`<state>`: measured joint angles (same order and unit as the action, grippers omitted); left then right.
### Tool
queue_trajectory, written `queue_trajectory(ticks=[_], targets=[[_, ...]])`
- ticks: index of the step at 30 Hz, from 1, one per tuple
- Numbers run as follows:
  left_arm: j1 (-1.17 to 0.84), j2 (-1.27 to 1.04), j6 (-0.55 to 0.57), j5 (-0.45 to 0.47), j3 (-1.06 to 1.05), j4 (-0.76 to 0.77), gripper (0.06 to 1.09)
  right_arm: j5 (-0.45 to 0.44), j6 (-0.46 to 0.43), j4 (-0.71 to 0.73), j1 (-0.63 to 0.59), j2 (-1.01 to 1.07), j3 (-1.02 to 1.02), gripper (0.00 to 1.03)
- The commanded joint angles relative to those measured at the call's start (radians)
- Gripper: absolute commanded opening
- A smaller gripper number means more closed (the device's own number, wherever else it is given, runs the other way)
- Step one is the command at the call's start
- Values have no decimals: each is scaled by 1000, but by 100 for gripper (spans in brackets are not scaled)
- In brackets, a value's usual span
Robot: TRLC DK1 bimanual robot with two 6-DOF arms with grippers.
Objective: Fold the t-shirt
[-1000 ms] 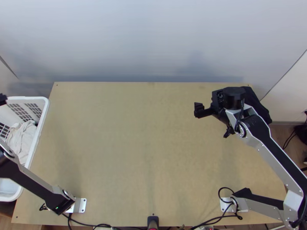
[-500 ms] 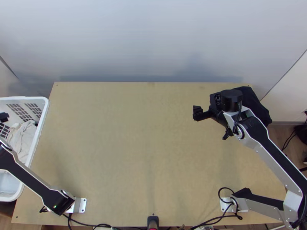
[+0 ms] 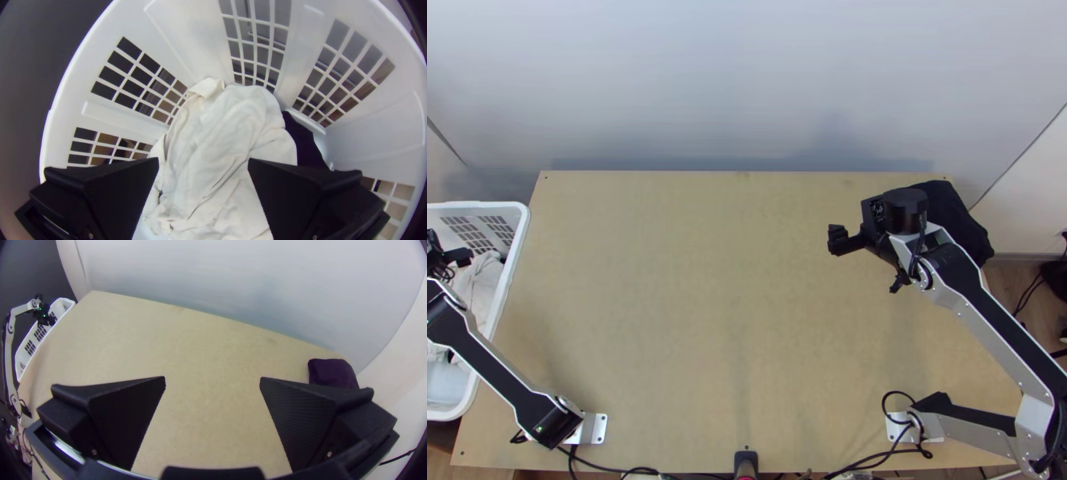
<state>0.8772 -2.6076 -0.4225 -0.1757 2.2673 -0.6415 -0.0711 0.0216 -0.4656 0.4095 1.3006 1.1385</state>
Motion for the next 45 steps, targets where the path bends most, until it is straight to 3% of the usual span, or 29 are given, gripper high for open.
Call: queue_trajectory(ticks=[1,13,16,17,18,19,23,34,37,39,41,45], targets=[[-34,-83,8,-33,3,43,103,-6,-23,-11,-3,14,-8,99],[-64,-187,7,-31,21,77,102,-52,-55,-34,-8,55,10,99],[-63,-207,-9,-31,21,77,78,-55,-55,-41,-9,65,21,99],[-61,-216,-18,-31,21,77,63,-55,-55,-42,-11,68,26,99],[-58,-221,-27,-25,21,78,31,-56,-55,-42,-12,72,27,99],[-53,-226,-25,-22,24,115,8,-59,-57,-44,-14,75,29,99],[-37,-189,1,-30,24,195,9,-72,-65,-44,-20,89,30,99],[-49,182,-91,-30,23,129,10,-73,-55,-44,-20,94,15,99],[-50,282,-99,-31,18,106,22,-73,-55,-44,-20,91,17,99],[-49,348,-98,-30,12,111,21,-73,-54,-44,-20,91,17,99],[-47,406,-98,-24,14,126,10,-73,-51,-42,-20,89,17,99],[-47,512,-71,2,11,121,10,-73,-46,-42,-18,85,15,99]])
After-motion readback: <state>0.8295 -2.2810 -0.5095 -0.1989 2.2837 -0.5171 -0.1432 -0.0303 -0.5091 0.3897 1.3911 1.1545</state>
